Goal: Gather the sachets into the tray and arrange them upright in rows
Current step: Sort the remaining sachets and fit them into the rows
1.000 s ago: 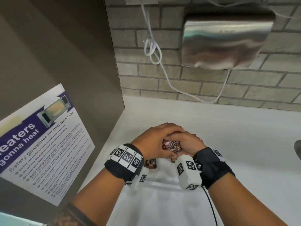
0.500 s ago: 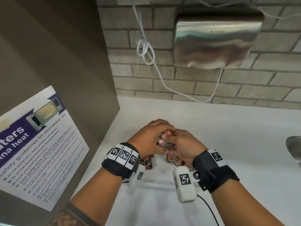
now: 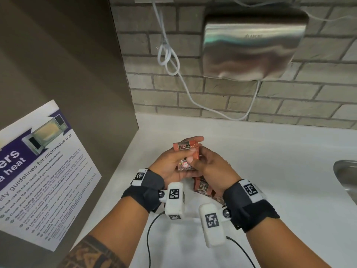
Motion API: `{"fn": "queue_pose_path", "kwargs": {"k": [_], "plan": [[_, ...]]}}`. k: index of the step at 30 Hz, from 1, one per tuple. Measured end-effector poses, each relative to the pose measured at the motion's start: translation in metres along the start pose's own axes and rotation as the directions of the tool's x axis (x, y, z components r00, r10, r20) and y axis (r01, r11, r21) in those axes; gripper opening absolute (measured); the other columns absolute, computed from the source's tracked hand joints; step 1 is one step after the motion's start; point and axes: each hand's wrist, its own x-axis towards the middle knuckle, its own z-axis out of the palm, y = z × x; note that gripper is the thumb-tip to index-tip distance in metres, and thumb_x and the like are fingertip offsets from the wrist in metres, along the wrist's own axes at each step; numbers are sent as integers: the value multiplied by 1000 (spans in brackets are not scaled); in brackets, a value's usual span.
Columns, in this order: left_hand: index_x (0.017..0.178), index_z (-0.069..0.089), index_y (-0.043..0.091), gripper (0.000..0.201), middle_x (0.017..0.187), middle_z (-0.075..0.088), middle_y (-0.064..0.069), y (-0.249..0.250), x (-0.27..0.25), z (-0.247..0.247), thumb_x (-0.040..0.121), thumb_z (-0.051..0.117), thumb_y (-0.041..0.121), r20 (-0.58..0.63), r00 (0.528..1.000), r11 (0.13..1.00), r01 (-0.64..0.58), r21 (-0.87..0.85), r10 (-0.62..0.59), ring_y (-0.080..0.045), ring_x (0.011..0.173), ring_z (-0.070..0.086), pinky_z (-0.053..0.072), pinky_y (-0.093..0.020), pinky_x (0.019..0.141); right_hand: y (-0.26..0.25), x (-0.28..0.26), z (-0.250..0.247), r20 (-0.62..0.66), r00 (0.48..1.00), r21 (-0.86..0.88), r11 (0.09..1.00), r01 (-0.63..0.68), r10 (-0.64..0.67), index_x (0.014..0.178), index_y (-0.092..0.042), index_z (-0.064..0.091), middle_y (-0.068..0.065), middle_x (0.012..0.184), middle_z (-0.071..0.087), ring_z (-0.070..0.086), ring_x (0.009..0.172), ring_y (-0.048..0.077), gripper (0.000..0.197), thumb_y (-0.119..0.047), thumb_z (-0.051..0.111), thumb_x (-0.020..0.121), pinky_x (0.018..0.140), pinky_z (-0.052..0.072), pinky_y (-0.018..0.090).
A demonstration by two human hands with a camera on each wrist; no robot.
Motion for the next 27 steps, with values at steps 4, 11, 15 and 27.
{"fn": "queue_pose_path", "kwargs": {"k": [4, 11, 15, 27], "plan": [[133, 60, 12, 34, 111, 71, -9, -1, 0, -6, 100, 55, 12, -76, 997, 990, -13, 140, 24, -21, 87, 72, 61, -33, 66, 4, 0, -12, -97, 995, -195, 981, -14, -5, 129, -35, 56, -2, 127, 55, 65, 107, 13, 58, -54, 74, 77, 90, 56, 36], [117, 60, 8, 25, 78, 65, -5, -6, 1, -12, 93, 67, 10, 17, 999, 914, -50, 402, 47, -17, 62, 61, 49, -26, 45, -34, 3, -37, -33, 989, -398, 910, 120, -145, 94, -29, 72, -10, 87, 68, 62, 73, 4, 10, -27, 76, 86, 70, 47, 12], [111, 59, 11, 31, 83, 62, -5, -7, 1, -12, 86, 73, -1, 105, 994, 898, -57, 436, 12, -15, 65, 58, 47, -24, 49, -39, 9, -44, 6, 992, -448, 886, 118, -129, 84, -21, 73, -7, 77, 72, 64, 70, 3, 6, -17, 78, 84, 72, 50, 16], [114, 60, 12, 38, 89, 70, -2, -15, 8, -19, 83, 79, 2, 18, 997, 788, -74, 611, 79, -20, 72, 61, 48, -28, 53, -53, 3, -55, 93, 990, -576, 804, 144, -110, 81, -25, 72, -10, 76, 69, 60, 70, 0, 9, -19, 75, 86, 66, 43, 5]]}}
